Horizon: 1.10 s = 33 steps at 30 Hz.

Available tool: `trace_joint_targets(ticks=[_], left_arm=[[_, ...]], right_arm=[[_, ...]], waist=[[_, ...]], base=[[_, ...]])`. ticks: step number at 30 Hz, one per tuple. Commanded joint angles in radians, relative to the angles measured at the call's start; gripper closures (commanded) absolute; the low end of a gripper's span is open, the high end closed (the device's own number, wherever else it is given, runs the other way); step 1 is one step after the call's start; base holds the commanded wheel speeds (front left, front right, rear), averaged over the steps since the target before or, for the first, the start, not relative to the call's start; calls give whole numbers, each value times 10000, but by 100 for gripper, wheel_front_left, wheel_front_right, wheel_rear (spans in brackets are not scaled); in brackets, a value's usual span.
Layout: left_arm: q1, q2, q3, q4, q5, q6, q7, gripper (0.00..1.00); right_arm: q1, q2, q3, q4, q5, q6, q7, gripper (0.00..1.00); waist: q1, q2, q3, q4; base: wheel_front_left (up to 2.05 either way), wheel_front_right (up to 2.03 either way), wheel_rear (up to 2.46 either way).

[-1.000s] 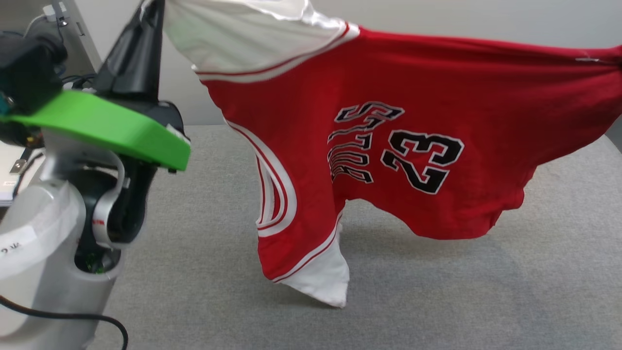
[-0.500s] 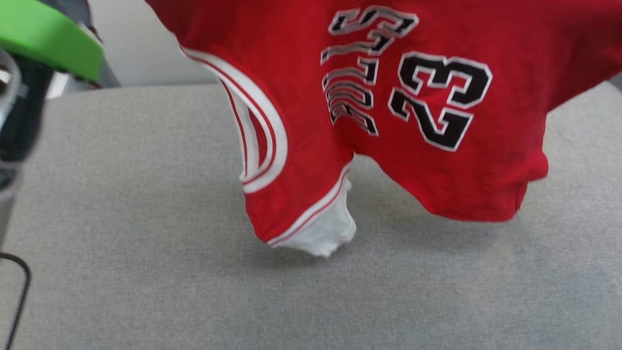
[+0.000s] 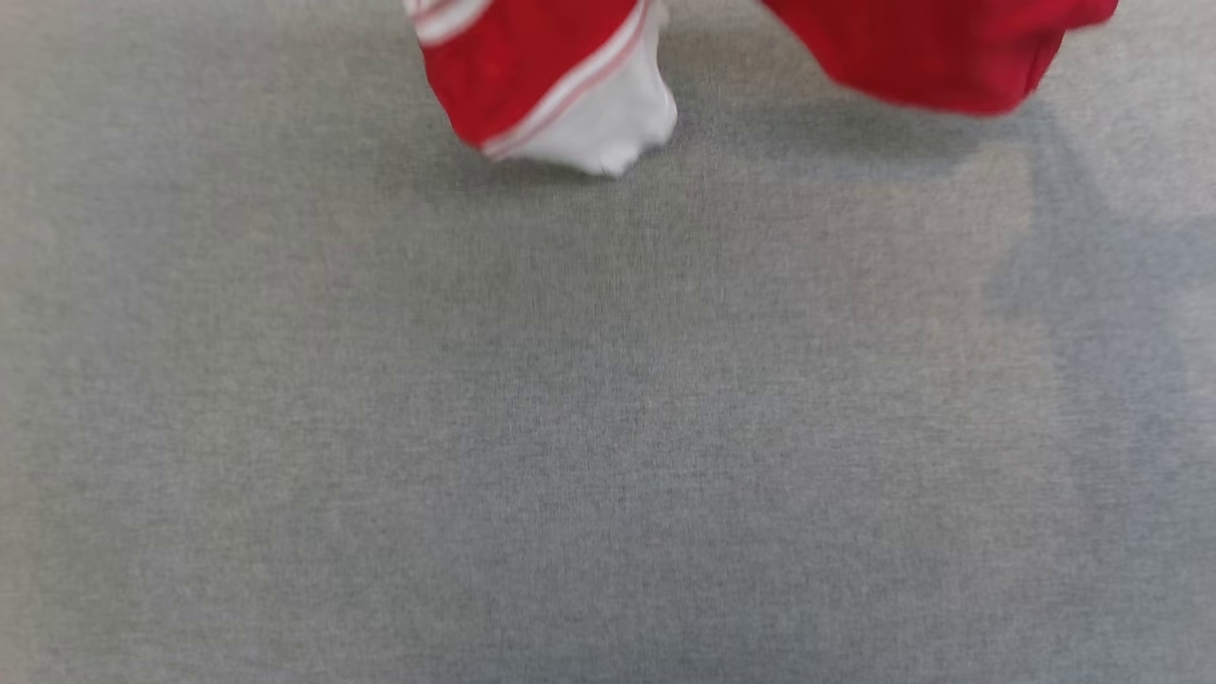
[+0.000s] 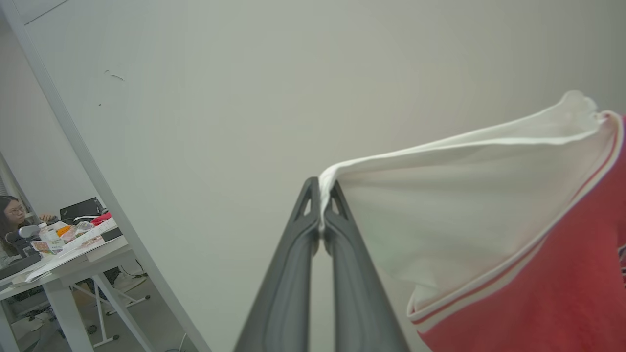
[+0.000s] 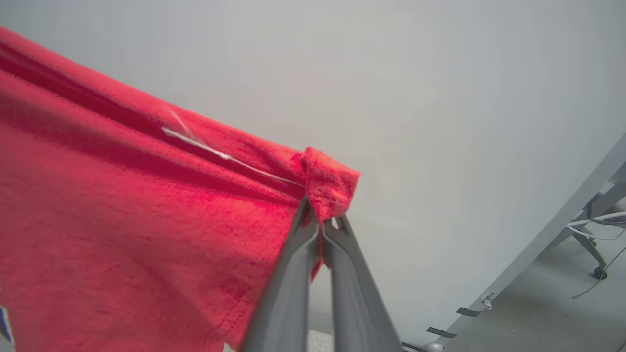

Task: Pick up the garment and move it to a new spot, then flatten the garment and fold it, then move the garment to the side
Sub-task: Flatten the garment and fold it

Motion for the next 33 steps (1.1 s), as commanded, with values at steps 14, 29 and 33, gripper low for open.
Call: trace_joint_targets(ticks=[14,29,33], left_arm=[[-5620,-1046,-786,5387,1974,-848,-2994,100],[-3337,-2820,-1122,8248,1004,-1172,-5736,100],[-1939,-3144,-1348,8145,764,-1218,-5791,100]], right_arm=[[-4699,1137,994,3998,-1778,-25,-2525,100],[-4273,1735,2000,6292,-1916,-25,-4825,100],[-3327,1522,2576,6121,-1502,-25,-5260,100]], waist=[[-1,0,3180,69],[-1,0,3024,852],[-1,0,2596,936]], base=[[0,0,0],[0,0,0],[0,0,0]])
